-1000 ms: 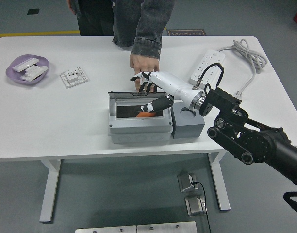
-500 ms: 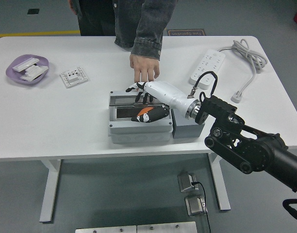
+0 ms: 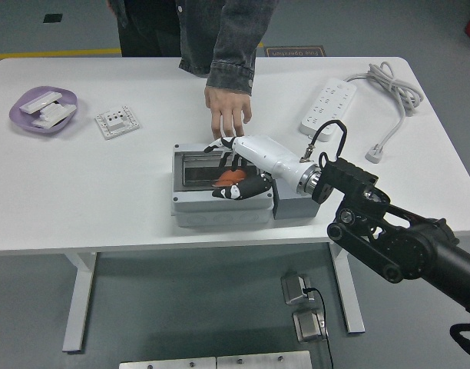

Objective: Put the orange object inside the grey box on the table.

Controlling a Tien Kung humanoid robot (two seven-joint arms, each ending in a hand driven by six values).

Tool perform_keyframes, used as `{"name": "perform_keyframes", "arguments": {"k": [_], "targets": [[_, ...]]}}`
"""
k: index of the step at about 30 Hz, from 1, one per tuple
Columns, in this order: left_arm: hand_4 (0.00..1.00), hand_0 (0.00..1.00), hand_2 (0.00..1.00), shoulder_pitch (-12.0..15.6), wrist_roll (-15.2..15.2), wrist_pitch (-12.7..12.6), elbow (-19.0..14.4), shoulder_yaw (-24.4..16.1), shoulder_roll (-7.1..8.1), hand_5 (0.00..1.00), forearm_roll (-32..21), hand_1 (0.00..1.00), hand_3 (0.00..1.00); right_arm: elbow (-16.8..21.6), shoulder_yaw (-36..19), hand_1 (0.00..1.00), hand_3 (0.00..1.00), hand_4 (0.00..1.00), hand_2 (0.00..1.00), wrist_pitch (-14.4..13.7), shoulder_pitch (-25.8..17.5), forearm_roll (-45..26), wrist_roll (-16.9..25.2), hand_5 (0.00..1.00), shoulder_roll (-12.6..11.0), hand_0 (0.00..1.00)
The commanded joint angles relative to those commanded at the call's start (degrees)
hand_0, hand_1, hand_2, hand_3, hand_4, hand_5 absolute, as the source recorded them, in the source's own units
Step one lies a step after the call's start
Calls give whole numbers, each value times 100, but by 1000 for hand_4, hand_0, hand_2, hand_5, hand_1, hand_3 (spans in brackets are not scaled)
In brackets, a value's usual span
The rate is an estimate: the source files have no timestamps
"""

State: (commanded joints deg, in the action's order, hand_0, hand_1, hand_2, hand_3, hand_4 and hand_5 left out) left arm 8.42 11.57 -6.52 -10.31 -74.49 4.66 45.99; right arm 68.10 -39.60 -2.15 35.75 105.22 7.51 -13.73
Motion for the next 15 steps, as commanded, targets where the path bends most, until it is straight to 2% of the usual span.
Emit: {"name": "perform_keyframes", "arguments": {"k": [8,15], "targets": [[631,664,638,2,10,-3,0,-14,-3,171,22,681,675,206,-320,456,808,889,568,39,-229,119,-46,376,-20,383],[630,664,638,51,50,-19,0,-12,3,170,33,681,675,855,-1185,453,810,888,568,175,-756,356,-211,381,-269,379]]}}
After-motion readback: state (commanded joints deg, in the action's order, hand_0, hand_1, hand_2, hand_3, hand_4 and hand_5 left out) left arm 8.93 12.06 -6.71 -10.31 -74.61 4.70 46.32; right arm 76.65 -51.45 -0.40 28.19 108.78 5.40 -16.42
